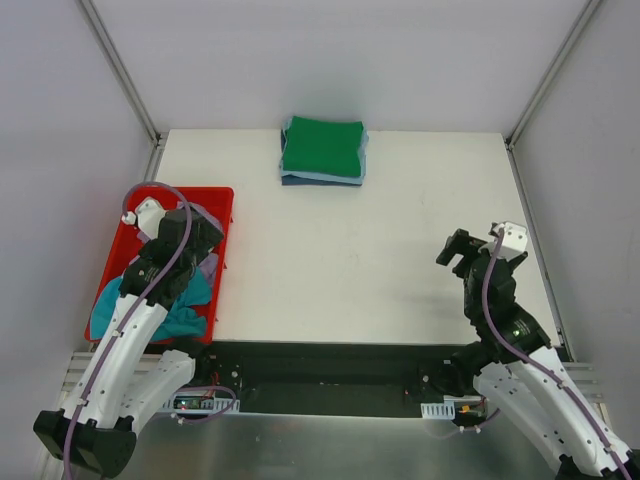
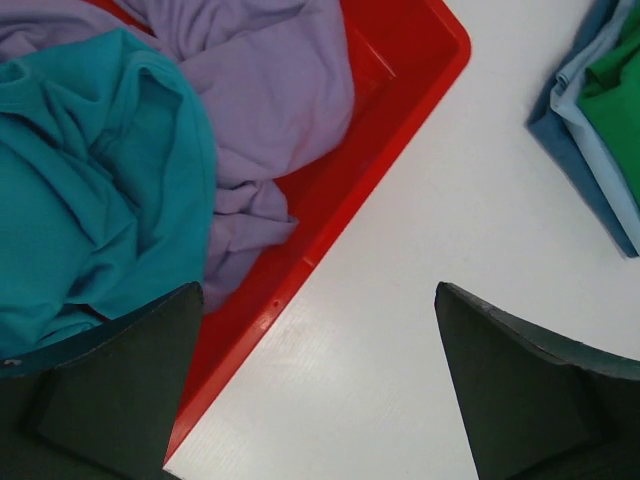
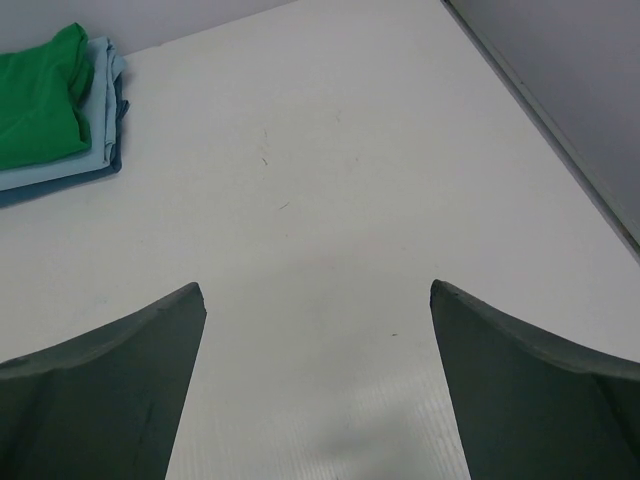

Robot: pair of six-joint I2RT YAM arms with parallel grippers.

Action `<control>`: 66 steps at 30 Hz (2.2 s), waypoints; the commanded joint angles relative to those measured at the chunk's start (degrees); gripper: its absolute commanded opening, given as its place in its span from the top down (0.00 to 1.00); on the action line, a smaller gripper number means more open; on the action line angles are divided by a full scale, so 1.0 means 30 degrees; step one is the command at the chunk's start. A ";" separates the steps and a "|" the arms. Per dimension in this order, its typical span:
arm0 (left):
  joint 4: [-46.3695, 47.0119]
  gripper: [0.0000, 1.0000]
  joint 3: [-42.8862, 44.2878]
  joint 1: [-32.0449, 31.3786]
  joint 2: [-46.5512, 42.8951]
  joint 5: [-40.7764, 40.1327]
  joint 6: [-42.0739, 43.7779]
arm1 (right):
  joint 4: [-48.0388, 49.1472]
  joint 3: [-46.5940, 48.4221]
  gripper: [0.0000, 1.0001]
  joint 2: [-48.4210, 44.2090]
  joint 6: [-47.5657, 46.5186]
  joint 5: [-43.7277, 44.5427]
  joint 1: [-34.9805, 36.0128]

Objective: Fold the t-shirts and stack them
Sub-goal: Grab crumpled tshirt from bin with the left arm, then move the tshirt to the center of the board

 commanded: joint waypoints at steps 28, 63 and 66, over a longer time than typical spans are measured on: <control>-0.0069 0.15 -0.1816 0.8868 0.8259 0.0388 -0.1334 | 0.0276 0.0455 0.04 0.4042 -0.0576 -0.1760 -0.0344; 0.7637 1.00 1.1950 0.2613 0.4832 1.9029 0.6274 | 0.0072 -0.0570 0.04 0.0118 0.0040 -0.0736 -0.0813; 0.7402 1.00 1.3765 -0.0675 0.6908 1.9663 0.6957 | -0.0455 -0.0541 0.04 -0.0703 0.0010 -0.0297 -0.0814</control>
